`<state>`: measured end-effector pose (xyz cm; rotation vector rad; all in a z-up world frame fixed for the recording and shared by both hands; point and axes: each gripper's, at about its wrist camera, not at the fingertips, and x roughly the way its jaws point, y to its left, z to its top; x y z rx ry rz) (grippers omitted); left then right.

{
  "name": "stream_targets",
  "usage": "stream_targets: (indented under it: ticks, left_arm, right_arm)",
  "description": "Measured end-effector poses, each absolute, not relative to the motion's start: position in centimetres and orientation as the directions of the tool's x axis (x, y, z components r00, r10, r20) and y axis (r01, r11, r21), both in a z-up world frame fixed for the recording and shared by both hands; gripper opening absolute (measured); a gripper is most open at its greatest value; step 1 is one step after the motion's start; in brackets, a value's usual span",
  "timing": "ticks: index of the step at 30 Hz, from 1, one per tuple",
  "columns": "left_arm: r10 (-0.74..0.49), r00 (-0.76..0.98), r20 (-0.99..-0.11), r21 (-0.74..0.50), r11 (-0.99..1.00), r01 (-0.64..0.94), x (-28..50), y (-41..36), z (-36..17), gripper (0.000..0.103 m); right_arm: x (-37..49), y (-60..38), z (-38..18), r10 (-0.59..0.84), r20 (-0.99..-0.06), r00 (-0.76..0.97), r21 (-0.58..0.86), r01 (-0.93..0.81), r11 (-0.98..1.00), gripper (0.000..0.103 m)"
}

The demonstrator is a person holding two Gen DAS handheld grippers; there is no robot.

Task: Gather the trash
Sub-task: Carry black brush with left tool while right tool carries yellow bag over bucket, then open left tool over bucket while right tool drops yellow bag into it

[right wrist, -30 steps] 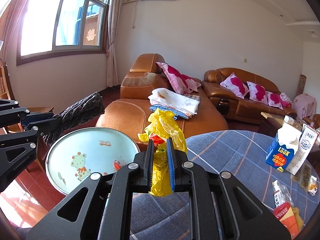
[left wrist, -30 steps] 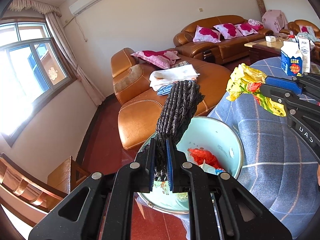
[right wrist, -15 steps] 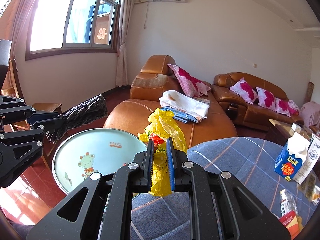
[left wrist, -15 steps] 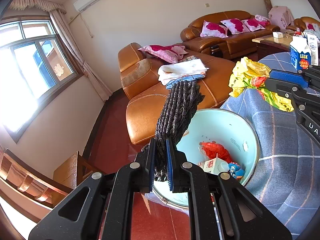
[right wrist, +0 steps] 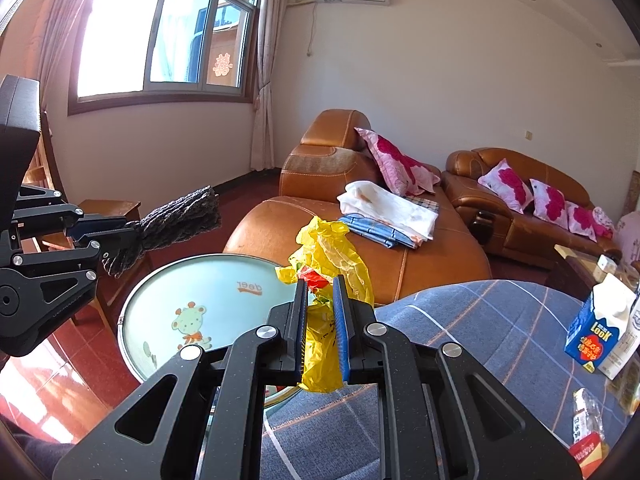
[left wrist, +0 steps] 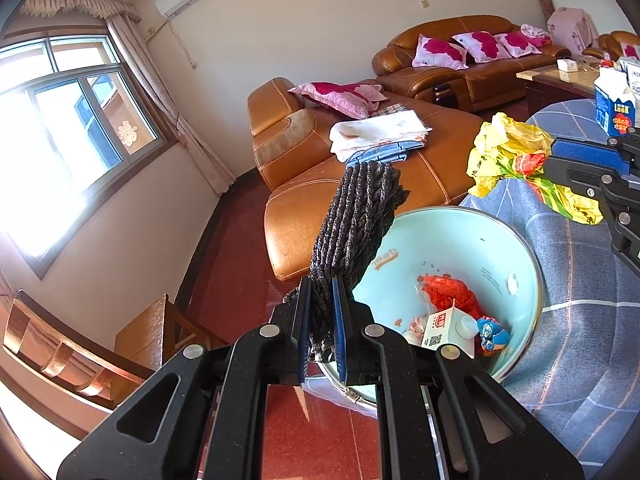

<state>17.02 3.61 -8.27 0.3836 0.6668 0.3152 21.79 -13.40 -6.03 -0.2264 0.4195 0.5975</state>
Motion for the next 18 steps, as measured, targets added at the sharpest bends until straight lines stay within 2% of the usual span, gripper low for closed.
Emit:
stream_targets:
  ticks: [13, 17, 18]
  left_arm:
    - [0.392, 0.736, -0.551, 0.427, 0.891, -0.156, 17.3, 4.0, -8.4, 0.011]
    - [0.384, 0.737, -0.557, 0.417, 0.896, -0.151, 17.4, 4.0, -8.4, 0.014]
    - [0.385, 0.739, -0.553, 0.418, 0.895, -0.153, 17.4, 3.9, -8.4, 0.02]
  right_arm:
    - [21.8, -12.3, -6.2, 0.516, -0.463, 0.721, -0.112, -0.624, 0.773, 0.014]
    - [21.6, -12.4, -6.2, 0.519, -0.464, 0.718, -0.113, -0.628, 0.77, 0.017]
    - [21.6, -12.4, -6.2, 0.518, -0.464, 0.719, -0.113, -0.628, 0.77, 0.02]
